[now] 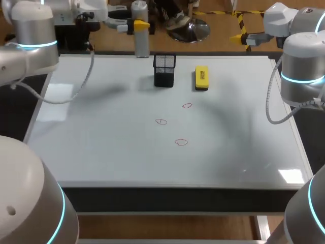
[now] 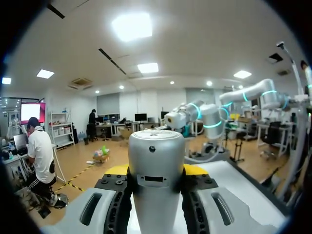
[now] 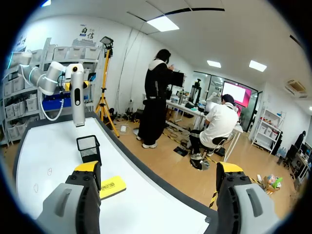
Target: Pick up the inspection probe, press it on each red-marked spot on the whiteboard one by one, put down the probe, pick up the eraser, and wipe off all the red marks.
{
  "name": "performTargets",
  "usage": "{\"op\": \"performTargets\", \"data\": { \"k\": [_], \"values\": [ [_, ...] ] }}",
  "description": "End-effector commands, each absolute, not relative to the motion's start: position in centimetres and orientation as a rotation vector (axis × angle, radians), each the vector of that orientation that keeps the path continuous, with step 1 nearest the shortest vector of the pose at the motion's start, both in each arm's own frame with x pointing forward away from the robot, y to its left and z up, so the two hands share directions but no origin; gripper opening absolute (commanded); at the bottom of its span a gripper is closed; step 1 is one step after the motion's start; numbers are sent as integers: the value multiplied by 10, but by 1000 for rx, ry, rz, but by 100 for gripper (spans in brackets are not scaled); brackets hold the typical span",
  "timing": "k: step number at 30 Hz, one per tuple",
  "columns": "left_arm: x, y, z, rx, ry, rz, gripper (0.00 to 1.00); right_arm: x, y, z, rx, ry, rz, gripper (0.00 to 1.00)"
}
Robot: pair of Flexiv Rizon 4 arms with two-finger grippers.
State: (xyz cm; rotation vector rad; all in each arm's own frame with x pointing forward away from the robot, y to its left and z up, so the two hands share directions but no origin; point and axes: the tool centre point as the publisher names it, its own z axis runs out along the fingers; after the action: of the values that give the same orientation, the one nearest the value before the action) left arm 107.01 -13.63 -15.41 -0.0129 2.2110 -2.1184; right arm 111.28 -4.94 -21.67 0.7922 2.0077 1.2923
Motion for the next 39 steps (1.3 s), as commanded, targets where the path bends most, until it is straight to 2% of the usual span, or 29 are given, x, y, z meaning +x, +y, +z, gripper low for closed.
{"op": "performTargets", "data": {
  "k": [1, 17, 39],
  "values": [
    [1061, -108, -154, -22, 2220, -2111, 0, 1113, -50, -217, 792, 2009, 1292, 100],
    [1063, -46, -183, -83, 2237, -2075, 0, 1113, -50, -217, 792, 2009, 1292, 100],
    [1066, -20, -208, -186, 2235, -2047, 0, 1113, -50, -217, 792, 2009, 1292, 100]
  ]
}}
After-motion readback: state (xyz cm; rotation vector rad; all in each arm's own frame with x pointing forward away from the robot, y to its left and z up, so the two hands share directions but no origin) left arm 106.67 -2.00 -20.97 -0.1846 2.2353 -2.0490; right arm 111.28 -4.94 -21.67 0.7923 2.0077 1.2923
